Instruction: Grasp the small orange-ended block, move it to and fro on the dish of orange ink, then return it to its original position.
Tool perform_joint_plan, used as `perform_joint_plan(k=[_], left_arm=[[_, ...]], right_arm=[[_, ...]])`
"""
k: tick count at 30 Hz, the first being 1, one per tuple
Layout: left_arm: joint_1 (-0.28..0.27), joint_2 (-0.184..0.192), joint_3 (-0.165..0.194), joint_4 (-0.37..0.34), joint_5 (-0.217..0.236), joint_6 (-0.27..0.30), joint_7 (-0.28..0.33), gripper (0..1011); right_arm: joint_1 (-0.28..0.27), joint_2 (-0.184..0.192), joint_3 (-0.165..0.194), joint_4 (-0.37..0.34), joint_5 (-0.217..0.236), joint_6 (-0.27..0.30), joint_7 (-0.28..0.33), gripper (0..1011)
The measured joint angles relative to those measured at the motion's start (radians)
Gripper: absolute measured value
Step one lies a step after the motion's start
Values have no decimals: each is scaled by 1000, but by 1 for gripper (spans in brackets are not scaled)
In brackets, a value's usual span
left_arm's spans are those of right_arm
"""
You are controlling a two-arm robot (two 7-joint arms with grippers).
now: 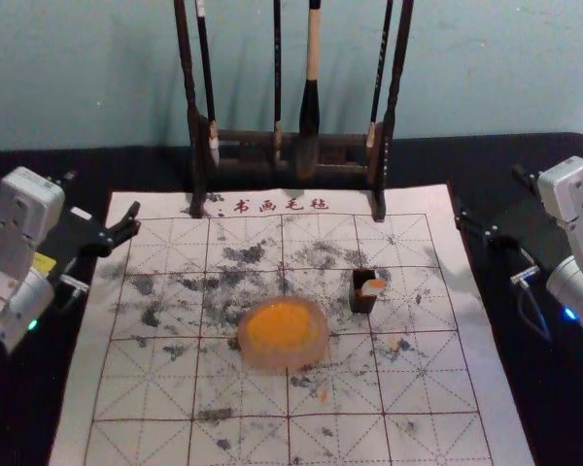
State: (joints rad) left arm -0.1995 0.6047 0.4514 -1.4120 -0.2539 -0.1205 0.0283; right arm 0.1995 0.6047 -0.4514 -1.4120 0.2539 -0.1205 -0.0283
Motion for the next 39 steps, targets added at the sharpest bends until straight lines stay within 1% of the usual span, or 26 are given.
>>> perform_joint_plan(k=[30, 34, 37, 39], left_arm=[[0, 0, 0, 0, 0, 0, 0, 1001], [0, 0, 0, 0, 0, 0, 0, 1001], [0, 0, 0, 0, 0, 0, 0, 1001], [0, 0, 0, 0, 0, 0, 0, 1001]], right_arm=[[0, 0, 0, 0, 0, 0, 0, 1002], [-8, 6, 8, -3, 8, -18, 41, 1002], [-22, 23, 14, -20, 33, -39, 111, 1000], [-27, 32, 15, -27, 43, -46, 144, 1000]])
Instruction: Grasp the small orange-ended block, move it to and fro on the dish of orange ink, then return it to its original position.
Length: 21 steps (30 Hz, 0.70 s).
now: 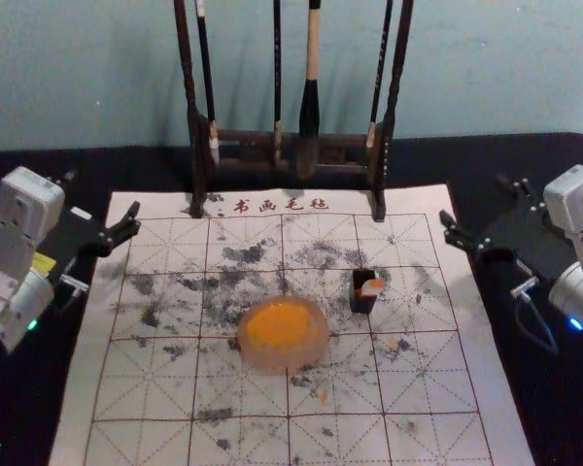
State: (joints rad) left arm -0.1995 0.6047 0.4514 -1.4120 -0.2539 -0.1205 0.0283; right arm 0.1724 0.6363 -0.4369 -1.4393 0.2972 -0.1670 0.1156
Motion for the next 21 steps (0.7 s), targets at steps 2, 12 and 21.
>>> perform_joint_plan(k=[2, 12, 21], left_arm=[[0, 0, 0, 0, 0, 0, 0, 1002], [0, 0, 0, 0, 0, 0, 0, 1001], [0, 0, 0, 0, 0, 0, 0, 1001]], right_arm=[[-7, 19, -4, -12, 12, -12, 57, 1000], [1, 82, -43, -19, 75, -60, 348, 1002], [66, 55, -87, 50, 91, -79, 534, 1002]])
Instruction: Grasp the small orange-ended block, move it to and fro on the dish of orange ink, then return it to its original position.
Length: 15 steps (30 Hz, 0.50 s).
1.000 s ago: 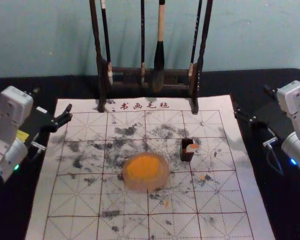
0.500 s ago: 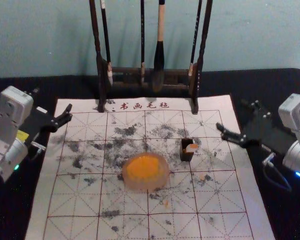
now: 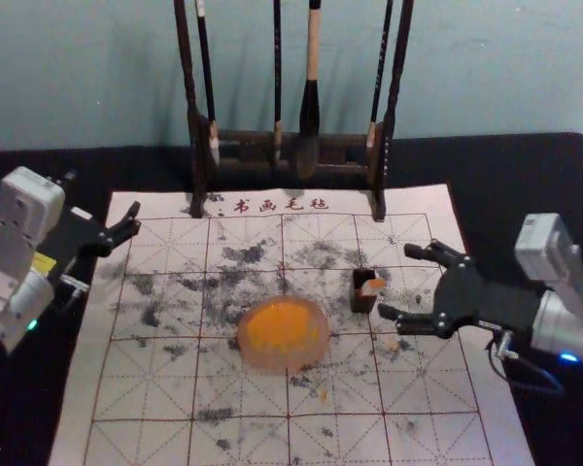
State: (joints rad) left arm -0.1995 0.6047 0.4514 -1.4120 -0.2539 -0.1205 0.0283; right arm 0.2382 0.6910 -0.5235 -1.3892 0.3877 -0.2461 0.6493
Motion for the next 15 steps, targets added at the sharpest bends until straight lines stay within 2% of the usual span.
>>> perform_joint_plan(k=[6, 15], left_arm=[[0, 0, 0, 0, 0, 0, 0, 1001], [0, 0, 0, 0, 0, 0, 0, 1001]], right_arm=[[72, -42, -36, 73, -63, -8, 66, 1002], [139, -85, -52, 157, -108, -30, 125, 1002]])
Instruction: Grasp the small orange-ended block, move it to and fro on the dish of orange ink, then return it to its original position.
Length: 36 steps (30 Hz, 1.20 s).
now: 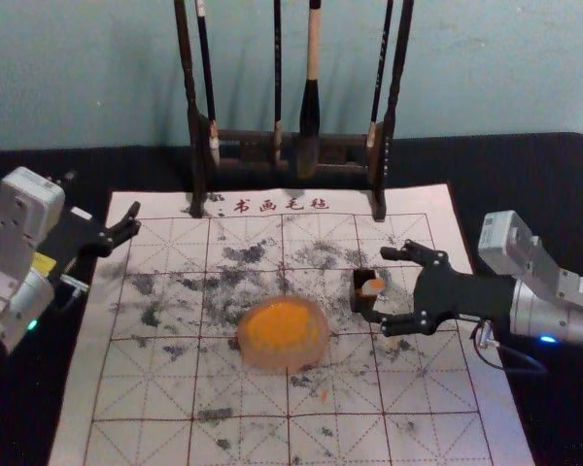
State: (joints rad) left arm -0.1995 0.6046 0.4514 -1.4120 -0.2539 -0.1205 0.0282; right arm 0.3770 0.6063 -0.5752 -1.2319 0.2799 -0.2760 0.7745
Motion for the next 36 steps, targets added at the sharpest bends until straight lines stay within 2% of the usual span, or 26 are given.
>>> perform_joint_plan(k=[10, 16, 36], left_arm=[[0, 0, 0, 0, 0, 0, 0, 1001], [0, 0, 0, 0, 0, 0, 0, 1001], [0, 0, 0, 0, 0, 0, 0, 1001]], right_arm=[[61, -38, -10, 93, -10, -60, 70, 1002], [75, -51, -17, 115, -11, -73, 85, 1002], [83, -59, -24, 128, -13, -75, 91, 1002]])
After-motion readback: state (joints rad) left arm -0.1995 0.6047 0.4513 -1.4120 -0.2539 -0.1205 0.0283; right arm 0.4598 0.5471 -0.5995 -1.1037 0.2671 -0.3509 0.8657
